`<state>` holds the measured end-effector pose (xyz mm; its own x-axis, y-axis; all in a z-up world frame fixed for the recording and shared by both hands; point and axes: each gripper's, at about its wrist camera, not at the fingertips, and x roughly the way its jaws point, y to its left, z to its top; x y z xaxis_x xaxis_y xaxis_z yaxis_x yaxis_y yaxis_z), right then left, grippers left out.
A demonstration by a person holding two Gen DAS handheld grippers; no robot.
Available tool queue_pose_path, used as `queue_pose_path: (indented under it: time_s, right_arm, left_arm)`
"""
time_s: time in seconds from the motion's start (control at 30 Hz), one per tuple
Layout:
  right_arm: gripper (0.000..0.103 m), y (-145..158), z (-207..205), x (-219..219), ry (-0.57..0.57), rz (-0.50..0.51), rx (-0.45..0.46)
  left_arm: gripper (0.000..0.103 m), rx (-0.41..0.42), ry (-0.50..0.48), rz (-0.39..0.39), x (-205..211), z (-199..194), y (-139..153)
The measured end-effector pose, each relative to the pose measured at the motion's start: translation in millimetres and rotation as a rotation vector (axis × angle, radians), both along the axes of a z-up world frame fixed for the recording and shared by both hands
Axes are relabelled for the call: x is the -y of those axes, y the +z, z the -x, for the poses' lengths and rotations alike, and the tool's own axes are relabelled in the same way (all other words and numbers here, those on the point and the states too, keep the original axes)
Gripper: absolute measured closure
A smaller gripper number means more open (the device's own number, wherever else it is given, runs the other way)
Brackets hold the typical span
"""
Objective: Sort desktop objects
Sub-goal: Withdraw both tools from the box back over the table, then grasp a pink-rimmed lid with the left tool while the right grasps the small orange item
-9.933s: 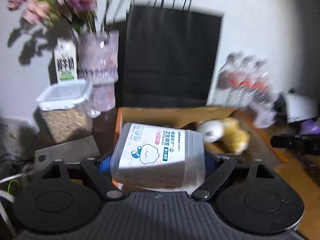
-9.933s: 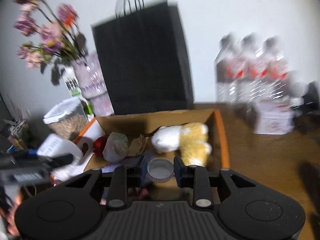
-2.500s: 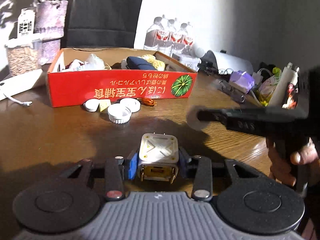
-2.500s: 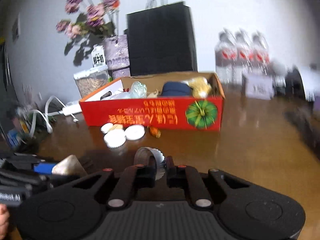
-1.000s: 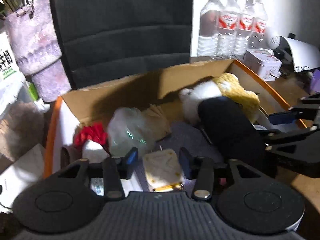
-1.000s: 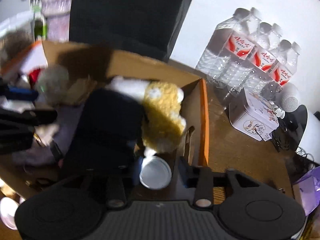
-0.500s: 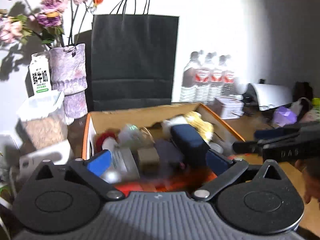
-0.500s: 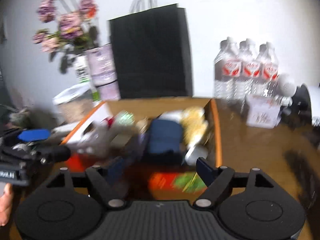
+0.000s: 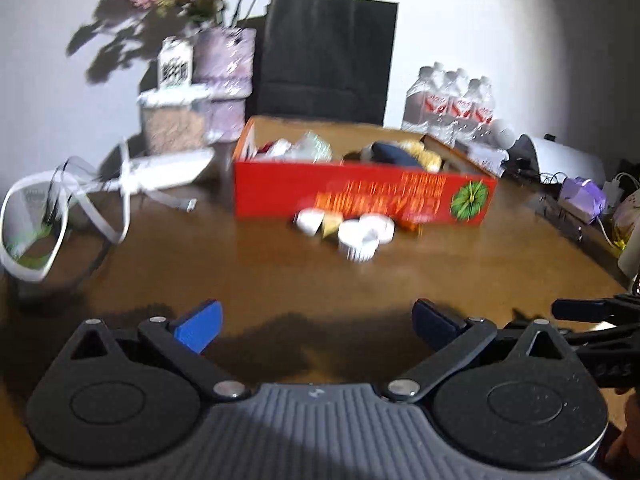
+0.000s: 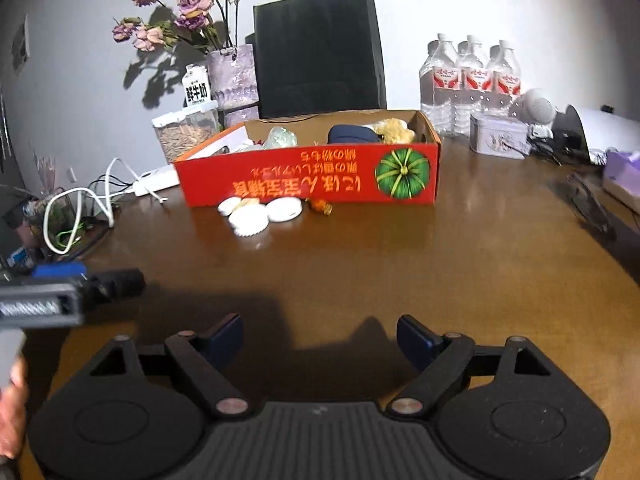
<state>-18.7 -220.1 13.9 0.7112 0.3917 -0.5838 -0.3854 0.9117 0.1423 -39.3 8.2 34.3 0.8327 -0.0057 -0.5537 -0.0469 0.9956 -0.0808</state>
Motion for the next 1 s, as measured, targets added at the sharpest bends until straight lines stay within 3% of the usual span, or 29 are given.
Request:
queue_pose_path:
  time_s: [0.17,0.27,0.47,0.6,0.67,0.73,0.9,1.0]
  right_arm:
    - [0.018,-3,21,-2,0.037,0.017,0.029]
    - [0.018,-1,19,-3,0.042,0.016,0.030]
    - [0.023,13,-5,-2,0.036,0.021,0.041]
    - [0.035,24,-37,-1,0.018,0.039,0.066]
    - [0.049,24,-56,-5,0.013,0.060,0.071]
    - [0.055,20,-78,-12,0.032,0.075,0.063]
    - [0.059,7,-132,-37,0.093,0.080,0.018]
    - [0.064,-3,-158,-55,0.118,0.100,-0.021]
  left_arm:
    - [0.000,-0.036,0.015,-0.023,5,18,-17]
    - [0.000,-0.009,0.001,-0.001,3,21,-14]
    - [0.000,0.025,-0.094,-0.018,16,-23,-11]
    - [0.012,0.019,-0.145,-0.027,23,-77,-10]
    - [0.014,-0.004,-0.140,-0.032,23,-98,-13]
    - [0.025,-0.034,-0.140,-0.018,23,-114,-19]
    - [0.034,-0.068,-0.127,0.029,19,-133,-27]
    - [0.052,-0.061,-0.126,0.033,20,-136,-29]
